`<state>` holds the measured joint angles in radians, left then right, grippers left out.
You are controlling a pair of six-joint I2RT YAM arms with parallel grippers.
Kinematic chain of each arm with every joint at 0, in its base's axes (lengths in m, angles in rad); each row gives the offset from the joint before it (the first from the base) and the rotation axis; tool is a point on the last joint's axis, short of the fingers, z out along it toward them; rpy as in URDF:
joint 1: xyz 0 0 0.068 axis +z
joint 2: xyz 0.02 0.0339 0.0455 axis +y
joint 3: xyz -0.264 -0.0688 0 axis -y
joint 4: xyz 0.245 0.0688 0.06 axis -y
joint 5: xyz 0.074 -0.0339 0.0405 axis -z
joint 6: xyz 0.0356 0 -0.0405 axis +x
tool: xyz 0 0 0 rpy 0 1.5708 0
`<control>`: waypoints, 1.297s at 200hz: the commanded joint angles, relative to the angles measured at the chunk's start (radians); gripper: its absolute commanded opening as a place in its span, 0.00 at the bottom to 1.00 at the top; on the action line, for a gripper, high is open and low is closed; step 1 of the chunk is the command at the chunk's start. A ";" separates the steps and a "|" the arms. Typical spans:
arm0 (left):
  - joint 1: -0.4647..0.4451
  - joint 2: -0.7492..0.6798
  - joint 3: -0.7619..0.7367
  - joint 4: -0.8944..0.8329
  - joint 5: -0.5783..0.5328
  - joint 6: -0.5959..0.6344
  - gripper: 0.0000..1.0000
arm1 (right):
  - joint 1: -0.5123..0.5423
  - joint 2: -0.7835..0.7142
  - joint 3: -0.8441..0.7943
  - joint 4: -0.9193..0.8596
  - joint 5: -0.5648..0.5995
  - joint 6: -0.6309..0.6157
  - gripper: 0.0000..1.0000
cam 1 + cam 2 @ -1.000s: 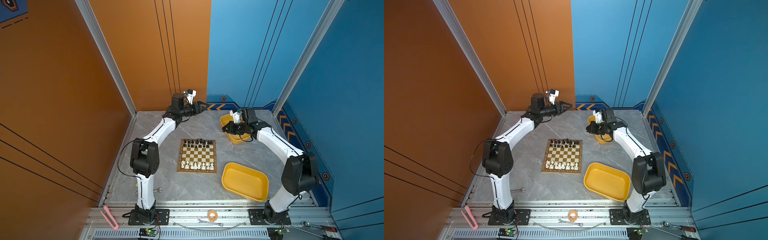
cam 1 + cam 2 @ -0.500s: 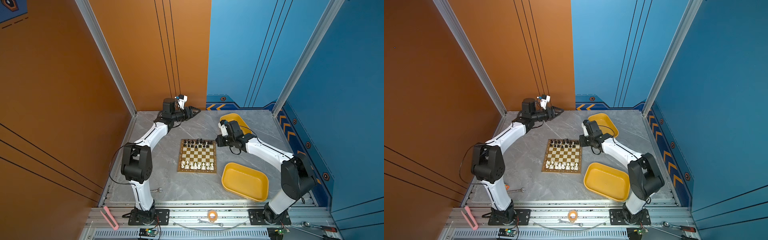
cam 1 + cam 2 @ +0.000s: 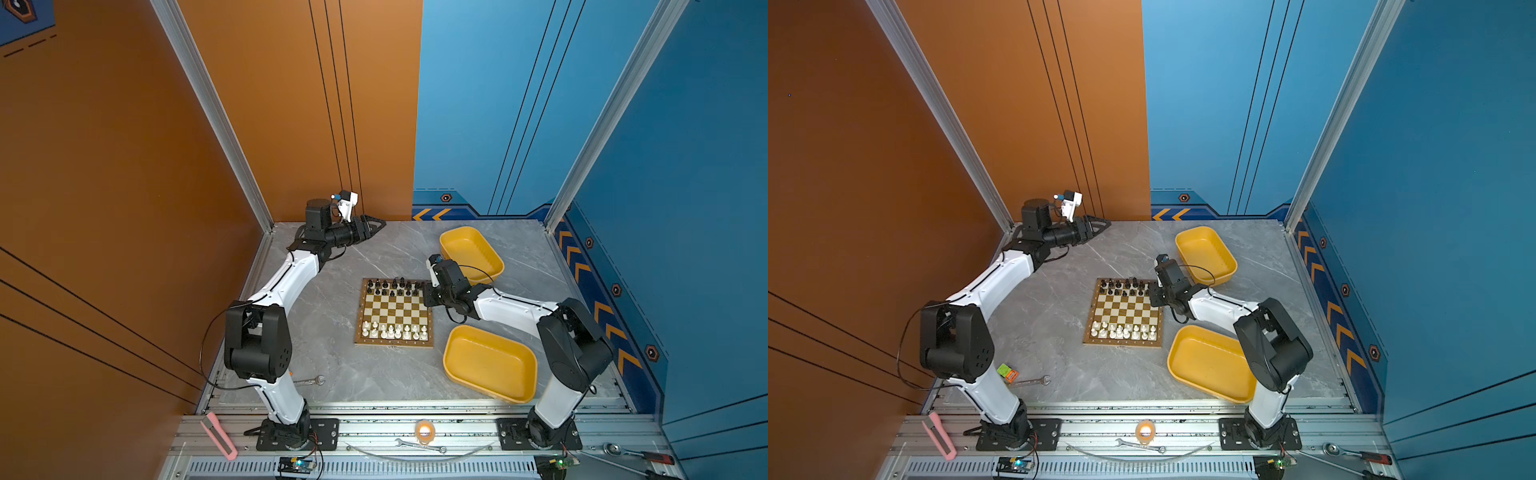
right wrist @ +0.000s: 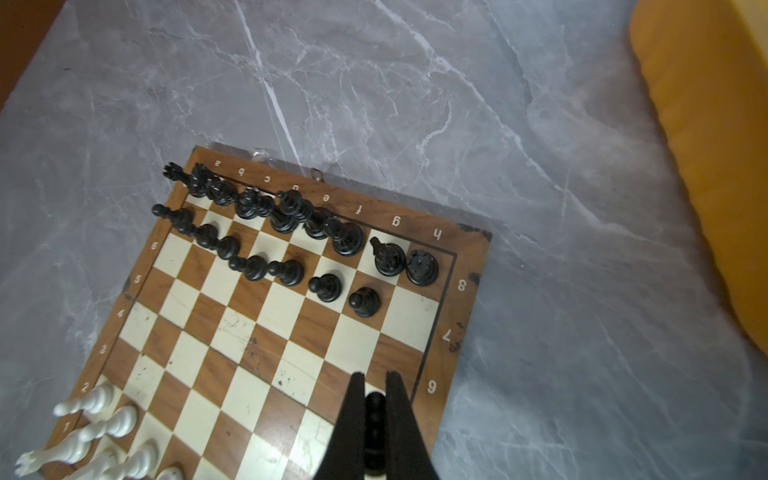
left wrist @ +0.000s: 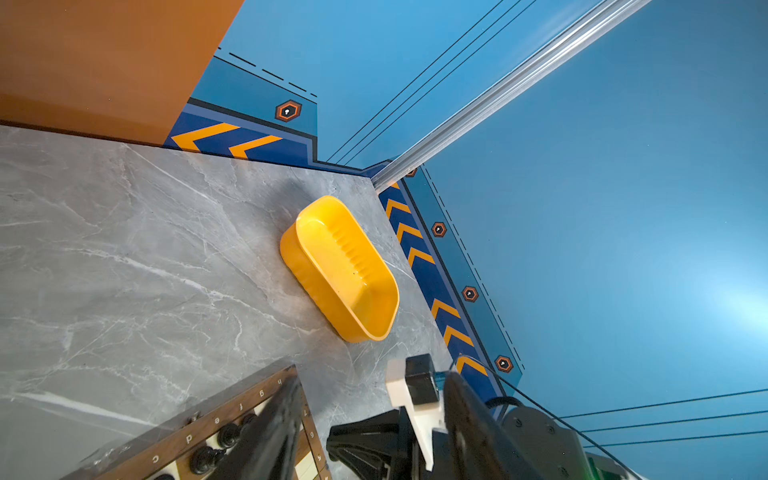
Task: Set up the chess pieces on the board
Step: 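Lower the black pawn with the right gripper onto a square ahead of the black pawns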
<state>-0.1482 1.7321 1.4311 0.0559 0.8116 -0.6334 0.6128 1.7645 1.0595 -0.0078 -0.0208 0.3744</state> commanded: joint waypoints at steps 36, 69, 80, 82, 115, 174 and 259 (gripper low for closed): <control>0.012 -0.060 -0.013 -0.051 -0.038 0.067 0.56 | 0.030 0.029 -0.086 0.203 0.118 0.014 0.00; 0.007 -0.071 -0.018 -0.071 -0.048 0.087 0.56 | 0.048 0.041 -0.153 0.314 0.154 0.019 0.00; 0.003 -0.071 -0.014 -0.074 -0.048 0.092 0.56 | 0.052 0.051 -0.169 0.343 0.153 0.027 0.00; 0.003 -0.071 -0.014 -0.076 -0.048 0.094 0.56 | 0.053 0.052 -0.172 0.347 0.156 0.026 0.00; -0.001 -0.080 -0.015 -0.093 -0.048 0.119 0.55 | 0.081 0.085 -0.200 0.418 0.192 0.022 0.00; -0.005 -0.097 -0.044 -0.081 -0.040 0.144 0.55 | 0.118 0.124 -0.247 0.510 0.261 0.027 0.02; -0.008 -0.103 -0.056 -0.070 -0.032 0.145 0.54 | 0.143 0.086 -0.275 0.480 0.310 0.027 0.17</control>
<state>-0.1501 1.6604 1.3937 -0.0193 0.7700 -0.5121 0.7471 1.8622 0.8165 0.5175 0.2600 0.3931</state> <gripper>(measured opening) 0.544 0.143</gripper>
